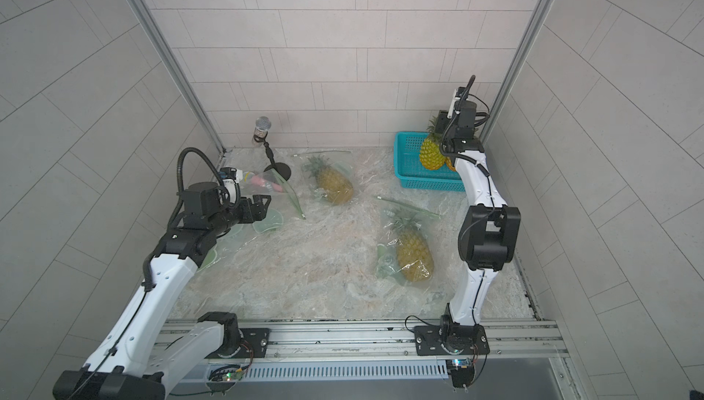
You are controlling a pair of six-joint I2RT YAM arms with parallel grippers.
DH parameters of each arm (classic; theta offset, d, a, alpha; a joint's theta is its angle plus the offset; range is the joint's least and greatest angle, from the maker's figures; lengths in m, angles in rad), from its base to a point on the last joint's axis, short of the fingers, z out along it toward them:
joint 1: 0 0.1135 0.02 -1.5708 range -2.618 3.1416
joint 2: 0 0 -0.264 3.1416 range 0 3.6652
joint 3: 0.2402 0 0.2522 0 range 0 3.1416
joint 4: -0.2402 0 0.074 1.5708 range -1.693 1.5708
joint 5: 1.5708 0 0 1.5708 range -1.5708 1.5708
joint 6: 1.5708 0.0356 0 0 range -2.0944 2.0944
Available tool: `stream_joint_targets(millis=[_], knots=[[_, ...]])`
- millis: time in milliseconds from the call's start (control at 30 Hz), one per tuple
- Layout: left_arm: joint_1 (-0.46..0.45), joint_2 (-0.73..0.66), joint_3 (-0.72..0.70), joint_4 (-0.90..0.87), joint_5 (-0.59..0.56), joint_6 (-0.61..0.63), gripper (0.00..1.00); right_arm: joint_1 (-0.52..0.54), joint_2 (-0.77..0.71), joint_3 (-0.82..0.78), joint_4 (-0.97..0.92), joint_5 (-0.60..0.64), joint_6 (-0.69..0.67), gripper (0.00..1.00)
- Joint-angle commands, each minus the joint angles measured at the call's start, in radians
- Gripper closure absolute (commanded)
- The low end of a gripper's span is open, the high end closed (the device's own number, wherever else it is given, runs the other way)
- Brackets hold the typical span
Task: Open the zip-top bag and take out the pineapple
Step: Place the pineapple in the basket, then adjust the zipper food storage bag at the center of the board.
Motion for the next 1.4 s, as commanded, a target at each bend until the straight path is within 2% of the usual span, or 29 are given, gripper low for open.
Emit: stream_joint_targets(millis=[0,333,533,633,767,933,1233,1367], knots=[[-0.005,-0.012,-0.008,0.023,0.007,0.02,0.13,-0.003,-0.126,-0.059,0.02,-0.052,0.003,0.49],[-0.004,-0.009,-0.009,0.024,0.011,0.015,0.13,-0.001,-0.437,-0.319,-0.181,-0.111,0.087,0.47],[-0.004,-0.008,-0.011,0.024,0.011,0.012,0.13,0.01,-0.565,-0.475,-0.366,-0.167,0.195,0.47],[-0.004,-0.002,-0.009,0.024,0.016,0.008,0.13,0.015,-0.597,-0.55,-0.439,-0.242,0.222,0.47],[-0.005,-0.004,-0.009,0.025,0.015,0.008,0.13,0.037,-0.616,-0.644,-0.47,-0.313,0.22,0.47],[-0.005,-0.006,-0.01,0.024,0.01,0.009,0.13,0.094,-0.598,-0.727,-0.488,-0.344,0.198,0.47],[-0.005,0.004,-0.01,0.024,0.014,0.005,0.13,0.169,-0.463,-0.735,-0.505,-0.336,0.149,0.46],[-0.005,0.005,-0.011,0.025,0.015,0.005,0.13,0.187,-0.413,-0.708,-0.529,-0.284,0.117,0.46]])
